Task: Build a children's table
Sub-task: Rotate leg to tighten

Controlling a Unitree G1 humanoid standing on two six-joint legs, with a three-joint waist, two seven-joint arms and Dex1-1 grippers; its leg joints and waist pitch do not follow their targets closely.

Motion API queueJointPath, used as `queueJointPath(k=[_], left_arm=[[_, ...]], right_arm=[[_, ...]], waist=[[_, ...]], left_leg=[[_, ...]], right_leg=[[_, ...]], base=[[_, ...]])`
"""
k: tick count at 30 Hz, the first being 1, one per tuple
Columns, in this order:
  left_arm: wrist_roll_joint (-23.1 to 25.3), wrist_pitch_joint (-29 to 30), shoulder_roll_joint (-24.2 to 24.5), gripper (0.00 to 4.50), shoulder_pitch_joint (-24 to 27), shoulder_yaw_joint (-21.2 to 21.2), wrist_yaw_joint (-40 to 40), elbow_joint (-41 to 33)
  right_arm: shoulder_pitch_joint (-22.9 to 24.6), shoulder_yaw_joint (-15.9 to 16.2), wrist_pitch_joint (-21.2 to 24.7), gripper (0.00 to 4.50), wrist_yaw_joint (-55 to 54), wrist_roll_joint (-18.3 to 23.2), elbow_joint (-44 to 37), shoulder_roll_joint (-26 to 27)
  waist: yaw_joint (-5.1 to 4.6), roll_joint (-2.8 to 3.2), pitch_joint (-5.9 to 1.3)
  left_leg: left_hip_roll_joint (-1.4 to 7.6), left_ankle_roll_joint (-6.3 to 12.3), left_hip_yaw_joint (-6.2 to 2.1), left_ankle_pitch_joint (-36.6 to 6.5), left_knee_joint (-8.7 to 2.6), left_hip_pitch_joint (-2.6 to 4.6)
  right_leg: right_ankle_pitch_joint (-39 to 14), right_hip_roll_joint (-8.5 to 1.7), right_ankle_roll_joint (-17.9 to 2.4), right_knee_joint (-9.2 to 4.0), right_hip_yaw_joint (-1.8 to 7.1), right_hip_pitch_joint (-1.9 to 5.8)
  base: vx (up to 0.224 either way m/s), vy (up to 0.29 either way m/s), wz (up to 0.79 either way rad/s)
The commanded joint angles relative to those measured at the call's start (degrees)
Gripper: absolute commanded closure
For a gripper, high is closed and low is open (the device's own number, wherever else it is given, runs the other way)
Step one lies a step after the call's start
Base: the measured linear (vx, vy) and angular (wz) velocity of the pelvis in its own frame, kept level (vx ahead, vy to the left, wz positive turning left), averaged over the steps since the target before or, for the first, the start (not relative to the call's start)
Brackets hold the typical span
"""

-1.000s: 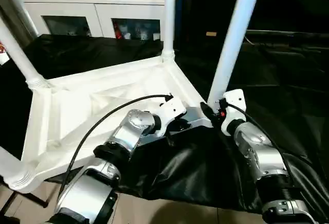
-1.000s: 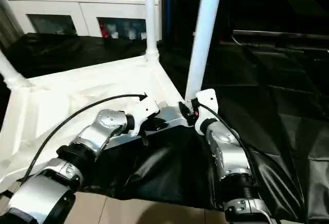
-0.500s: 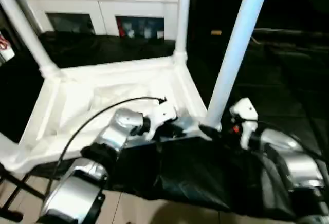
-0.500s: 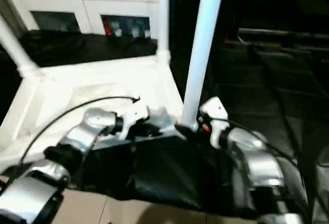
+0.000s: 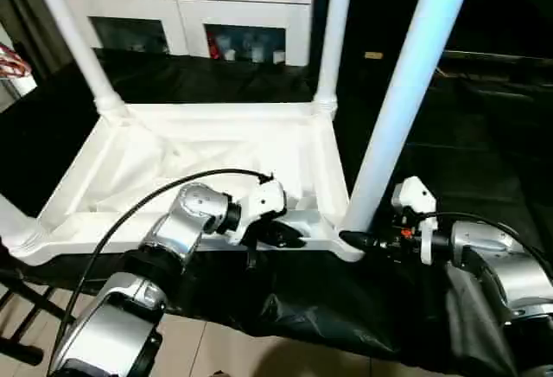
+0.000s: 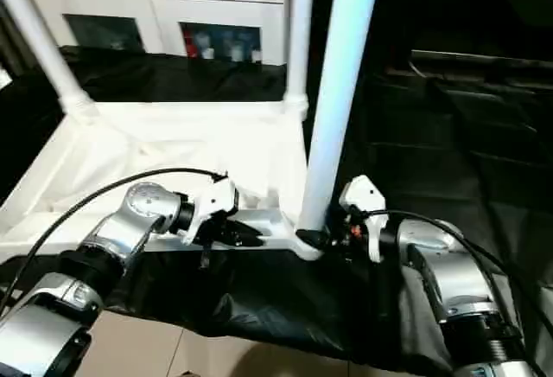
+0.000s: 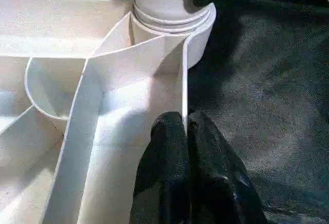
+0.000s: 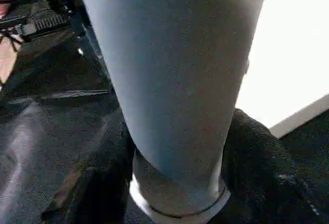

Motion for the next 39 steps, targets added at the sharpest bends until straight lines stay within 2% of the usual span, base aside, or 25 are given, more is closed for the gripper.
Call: queueJointPath(k=[1,3,10,11,12,14,15,16,17,18,19,20,23,24,25,27,29,30,31,32,34,35,36,37,39], left_arm=[[-1.32,-0.50,-0.70,4.50,-0.43,0.02,0.19,-2.53],[-1.28,-0.39,-0.78,4.50,-0.37,0.01,0.35,-2.60],[-0.88,0.69,-1.63,4.50,-1.10,1.00,4.28,-1.88],[-0.60,0.85,-2.08,4.50,-1.48,1.27,5.87,-1.34],[0.24,1.74,-3.92,4.50,-2.73,1.87,10.86,-0.07],[0.73,2.27,-5.17,4.50,-3.44,2.19,13.96,0.52],[0.73,2.27,-5.17,4.50,-3.44,2.19,13.96,0.52],[1.23,3.35,-7.10,4.50,-4.40,2.45,17.59,1.47],[1.48,3.68,-7.87,4.50,-4.76,2.48,19.01,1.86],[1.65,3.87,-8.32,4.50,-4.99,2.48,19.82,2.10],[1.74,4.28,-9.08,4.50,-5.30,2.56,20.98,2.42],[1.77,4.60,-9.58,4.50,-5.52,2.62,21.70,2.64],[2.08,5.51,-11.76,4.50,-6.40,2.70,24.72,3.40],[2.89,5.32,-12.52,4.50,-6.86,2.45,26.71,4.21],[3.39,4.98,-12.90,4.50,-7.10,2.13,27.42,4.71],[3.84,4.50,-13.16,4.50,-7.32,1.93,27.76,5.18],[4.03,3.88,-13.10,4.50,-7.40,1.71,27.42,5.47],[4.05,3.72,-13.07,4.50,-7.41,1.64,27.31,5.52],[4.00,3.58,-12.96,4.50,-7.36,1.63,27.12,5.46],[3.89,3.12,-12.75,4.50,-7.27,1.60,26.63,5.39],[3.09,1.14,-11.47,4.50,-6.40,1.37,23.33,4.47],[3.09,1.14,-11.47,4.50,-6.40,1.37,23.33,4.47],[2.94,0.78,-10.92,4.50,-6.06,1.20,22.26,4.16],[2.52,0.48,-10.15,4.50,-5.47,1.05,20.41,3.60],[2.30,0.54,-9.38,4.50,-5.00,0.95,19.10,3.12]], right_arm=[[1.61,4.61,0.87,2.31,3.64,0.60,-0.87,0.89],[1.91,4.73,1.31,2.40,4.18,1.04,-1.23,0.79],[3.60,5.63,2.13,2.46,4.52,1.42,-2.84,0.91],[3.99,5.53,2.50,2.46,3.78,1.62,-3.12,1.46],[4.29,4.81,1.85,2.46,-1.06,0.77,-2.29,4.37],[4.10,4.23,1.14,2.46,-5.15,-0.35,-1.18,6.55],[4.10,4.23,1.14,2.46,-5.15,-0.35,-1.18,6.55],[2.51,2.45,1.16,2.47,-13.26,-2.00,2.24,10.55],[1.87,1.75,1.16,2.48,-16.37,-2.59,3.56,12.10],[1.52,1.36,1.19,2.48,-18.10,-2.89,4.26,12.95],[0.82,0.92,1.37,2.50,-20.87,-3.47,5.45,14.27],[0.36,0.64,1.53,2.50,-22.51,-3.84,6.19,15.04],[-2.41,-1.02,2.38,2.51,-30.65,-4.85,10.17,19.71],[-4.22,-2.32,3.30,2.51,-35.83,-5.42,12.30,22.46],[-5.38,-2.89,3.47,2.51,-38.59,-5.84,13.57,23.87],[-6.86,-2.43,2.04,2.51,-41.04,-7.81,15.10,24.92],[-7.56,-1.80,0.00,2.51,-40.46,-8.33,15.60,25.31],[-7.64,-1.74,-0.45,1.95,-40.04,-8.16,15.59,25.36],[-7.61,-2.05,-0.46,1.81,-39.10,-7.33,15.38,25.40],[-7.59,-2.29,-0.23,1.81,-38.62,-7.03,15.14,25.35],[-6.34,-2.46,1.75,1.65,-34.64,-5.44,12.39,23.92],[-6.34,-2.46,1.75,1.65,-34.64,-5.44,12.39,23.92],[-5.76,-2.15,2.01,1.37,-33.05,-5.21,11.36,23.00],[-4.94,-1.47,2.11,1.32,-30.74,-5.20,9.99,21.35],[-4.16,-0.70,1.45,1.27,-28.39,-5.58,8.86,19.54]], waist=[[0.12,-0.78,-3.56],[0.21,-1.08,-3.59],[0.46,-1.03,-3.55],[0.45,-1.34,-3.51],[0.56,-1.18,-3.48],[0.38,-1.12,-3.09],[0.38,-1.12,-3.09],[0.00,-1.17,-2.97],[-0.35,-0.94,-2.90],[-0.82,-1.02,-2.78],[-0.97,-1.07,-2.86],[-1.31,-1.15,-2.79],[-2.02,-1.04,-2.82],[-2.13,-1.13,-2.86],[-2.44,0.05,-2.84],[-2.88,-0.67,-2.96],[-3.17,-0.49,-3.07],[-3.11,-0.50,-3.15],[-3.12,-0.61,-3.29],[-3.04,-0.56,-3.36],[-2.98,-1.13,-3.53],[-2.92,-1.02,-3.54],[-2.90,-0.96,-3.57],[-2.71,-1.19,-3.64],[-2.48,-1.18,-3.57]], left_leg=[[2.41,4.16,-0.38,-12.60,-3.40,0.57],[2.38,4.36,-0.37,-12.07,-3.36,0.48],[2.40,4.56,-0.34,-12.15,-3.32,0.56],[2.43,4.50,-0.31,-12.28,-3.35,0.59],[2.44,4.36,-0.31,-12.45,-3.34,0.66],[2.35,2.84,-0.41,-15.49,-3.77,0.91],[2.35,2.84,-0.41,-15.49,-3.77,0.91],[2.19,1.34,-0.70,-17.46,-4.06,0.90],[2.12,0.77,-0.71,-18.51,-4.13,1.03],[1.98,-0.18,-1.05,-20.41,-4.38,0.99],[1.95,-0.37,-1.16,-20.81,-4.43,0.98],[1.96,-0.39,-1.16,-21.76,-4.49,1.09],[1.72,-0.40,-1.25,-22.41,-4.50,0.99],[1.68,-0.11,-1.16,-22.02,-4.43,1.00],[1.64,-0.79,-1.32,-22.31,-4.46,1.14],[1.56,-0.76,-1.27,-22.34,-4.49,0.90],[1.56,-0.42,-1.11,-21.47,-4.36,0.93],[1.61,-0.20,-1.09,-21.04,-4.31,0.90],[1.66,0.54,-0.97,-19.25,-4.22,0.72],[1.64,0.84,-0.88,-18.54,-4.14,0.76],[1.67,2.48,-0.68,-15.57,-3.87,0.63],[1.64,2.83,-0.69,-14.70,-3.79,0.54],[1.64,3.13,-0.63,-14.03,-3.73,0.52],[1.65,4.01,-0.58,-12.23,-3.56,0.42],[1.81,4.51,-0.51,-11.50,-3.51,0.43]], right_leg=[[-10.22,-3.34,-14.23,-3.32,2.14,2.58],[-9.57,-3.35,-14.29,-3.21,2.12,2.68],[-10.69,-3.40,-14.10,-3.29,2.13,2.58],[-11.27,-3.39,-13.92,-3.38,2.14,2.55],[-12.01,-3.43,-13.75,-3.41,2.18,2.43],[-17.37,-3.48,-12.33,-4.10,2.20,2.10],[-17.37,-3.48,-12.33,-4.10,2.20,2.10],[-21.37,-3.59,-10.76,-4.39,2.16,2.15],[-22.53,-3.52,-10.63,-4.51,2.13,1.81],[-25.21,-3.57,-9.57,-4.82,1.87,2.02],[-25.58,-3.57,-9.09,-4.88,1.80,2.18],[-25.65,-3.47,-8.69,-5.07,1.89,1.96],[-25.55,-3.44,-8.68,-5.15,1.91,1.92],[-25.03,-3.43,-8.60,-5.24,1.98,1.90],[-24.47,-3.41,-9.01,-5.03,2.02,1.61],[-23.07,-3.23,-8.92,-5.10,1.96,1.99],[-20.60,-3.17,-9.79,-4.92,2.09,1.98],[-19.44,-3.19,-10.08,-4.80,2.12,2.08],[-15.49,-3.08,-11.09,-4.40,2.20,2.32],[-14.37,-3.10,-11.43,-4.32,2.19,2.37],[-10.52,-3.09,-12.57,-3.90,2.27,2.64],[-9.73,-3.17,-12.84,-3.75,2.26,2.74],[-9.16,-3.21,-13.08,-3.73,2.26,2.78],[-7.92,-3.22,-13.45,-3.53,2.19,3.00],[-7.29,-3.27,-13.89,-3.47,2.18,2.93]], base=[[0.000,0.000,0.00],[0.000,0.000,0.00],[0.000,0.000,0.00],[0.000,0.000,0.00],[0.000,0.000,0.00],[0.000,0.000,0.00],[0.000,0.000,0.00],[0.000,0.000,0.00],[0.000,0.000,0.00],[0.000,0.000,0.00],[0.000,0.000,0.00],[0.000,0.000,0.00],[0.000,0.000,0.00],[0.000,0.000,0.00],[0.000,0.000,0.00],[0.000,0.000,0.00],[0.000,0.000,0.00],[0.000,0.000,0.00],[0.000,0.000,0.00],[0.000,0.000,0.00],[0.000,0.000,0.00],[0.000,0.000,0.00],[0.000,0.000,0.00],[0.000,0.000,0.00],[0.000,0.000,0.00]])
